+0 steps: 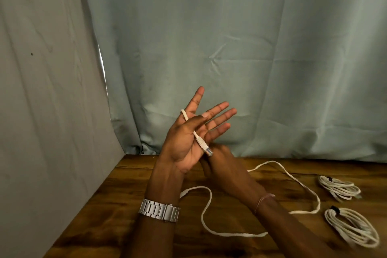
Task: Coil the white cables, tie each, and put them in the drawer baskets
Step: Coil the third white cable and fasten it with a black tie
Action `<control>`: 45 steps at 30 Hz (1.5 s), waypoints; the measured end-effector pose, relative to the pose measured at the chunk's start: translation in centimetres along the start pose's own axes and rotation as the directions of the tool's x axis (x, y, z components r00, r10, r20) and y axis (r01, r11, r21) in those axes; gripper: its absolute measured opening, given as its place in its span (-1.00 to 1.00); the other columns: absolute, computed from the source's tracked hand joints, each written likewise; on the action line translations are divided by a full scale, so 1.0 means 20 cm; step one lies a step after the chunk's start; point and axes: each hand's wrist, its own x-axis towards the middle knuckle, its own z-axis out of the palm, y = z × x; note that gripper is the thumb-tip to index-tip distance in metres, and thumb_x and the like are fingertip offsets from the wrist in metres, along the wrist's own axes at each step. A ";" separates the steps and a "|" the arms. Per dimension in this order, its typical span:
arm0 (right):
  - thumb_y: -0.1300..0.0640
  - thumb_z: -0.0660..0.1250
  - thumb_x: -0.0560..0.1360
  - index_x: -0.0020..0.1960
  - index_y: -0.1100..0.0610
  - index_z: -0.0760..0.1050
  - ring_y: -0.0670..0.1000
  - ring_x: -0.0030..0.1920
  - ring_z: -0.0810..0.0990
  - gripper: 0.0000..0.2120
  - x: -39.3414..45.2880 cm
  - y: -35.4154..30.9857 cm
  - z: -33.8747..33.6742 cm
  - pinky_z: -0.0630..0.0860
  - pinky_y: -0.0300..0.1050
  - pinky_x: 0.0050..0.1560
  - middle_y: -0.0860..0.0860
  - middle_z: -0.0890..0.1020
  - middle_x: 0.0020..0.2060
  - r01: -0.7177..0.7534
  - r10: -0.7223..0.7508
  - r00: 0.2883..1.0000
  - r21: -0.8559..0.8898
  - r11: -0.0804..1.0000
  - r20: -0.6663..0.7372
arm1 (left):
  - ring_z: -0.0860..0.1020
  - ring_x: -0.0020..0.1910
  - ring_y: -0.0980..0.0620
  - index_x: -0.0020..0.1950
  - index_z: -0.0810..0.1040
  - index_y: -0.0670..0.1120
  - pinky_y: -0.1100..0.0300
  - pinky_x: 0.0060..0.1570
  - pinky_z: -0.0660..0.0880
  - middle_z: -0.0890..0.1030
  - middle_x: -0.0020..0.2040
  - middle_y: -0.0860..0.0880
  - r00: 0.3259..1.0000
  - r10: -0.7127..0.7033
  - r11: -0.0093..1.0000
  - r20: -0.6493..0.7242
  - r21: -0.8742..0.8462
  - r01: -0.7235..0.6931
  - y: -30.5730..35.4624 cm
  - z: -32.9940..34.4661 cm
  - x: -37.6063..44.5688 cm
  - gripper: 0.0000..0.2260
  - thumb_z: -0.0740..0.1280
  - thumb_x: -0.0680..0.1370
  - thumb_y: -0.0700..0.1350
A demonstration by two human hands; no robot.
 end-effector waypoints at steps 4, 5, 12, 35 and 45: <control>0.09 0.18 0.67 -0.06 0.10 0.47 0.00 -0.19 0.51 -0.82 -0.04 -0.02 -0.10 0.49 -0.03 -0.17 0.07 0.60 -0.15 0.043 -0.034 0.987 -0.058 0.997 0.156 | 0.44 0.42 -0.29 0.59 0.24 0.01 -0.17 0.14 0.59 0.39 0.46 -0.36 0.979 0.063 0.997 -0.195 0.050 -0.054 0.00 -0.05 0.02 -0.42 0.05 0.62 -0.43; 0.09 0.20 0.67 -0.08 0.07 0.44 -0.03 -0.23 0.49 -0.84 -0.03 -0.02 -0.13 0.44 -0.08 -0.19 0.07 0.60 -0.16 0.044 -0.035 0.985 -0.052 0.998 0.168 | 0.39 0.46 -0.28 0.58 0.26 0.00 -0.22 0.17 0.56 0.37 0.48 -0.34 0.973 0.066 0.997 -0.223 0.054 -0.056 0.00 -0.07 0.03 -0.40 0.03 0.61 -0.46; 0.09 0.24 0.65 0.25 0.00 0.55 -0.03 -0.13 0.60 -0.78 -0.01 -0.01 -0.30 0.55 -0.11 -0.10 0.03 0.67 -0.06 0.118 -0.094 0.960 -0.078 0.990 0.263 | 0.35 0.50 -0.20 0.54 0.27 -0.20 -0.18 0.44 0.33 0.40 0.49 -0.22 0.903 0.093 0.963 -0.419 0.270 0.027 0.00 -0.14 0.02 -0.48 -0.03 0.61 -0.50; 0.16 0.30 0.64 0.28 0.10 0.63 0.03 -0.04 0.61 -0.75 0.01 0.17 -0.39 0.60 -0.07 -0.10 0.11 0.62 0.03 0.131 -0.183 0.790 -0.131 0.983 -0.585 | 0.25 -0.71 0.09 0.18 0.51 -0.25 0.33 -0.66 0.18 0.68 -0.18 -0.34 0.928 -0.277 0.559 -0.249 0.744 0.366 -0.03 -0.02 -0.03 -0.16 -0.23 0.54 0.40; 0.09 0.30 0.64 0.19 0.07 0.66 -0.06 -0.19 0.63 -0.79 0.04 0.21 -0.30 0.58 -0.11 -0.19 0.01 0.70 -0.09 -0.003 0.063 0.790 0.099 0.995 -0.609 | 0.22 -0.74 0.13 0.11 0.52 -0.32 0.06 -0.58 0.02 0.61 -0.44 -0.16 0.933 -0.353 0.626 -0.065 0.725 0.287 -0.07 0.02 -0.03 -0.46 0.05 0.67 0.15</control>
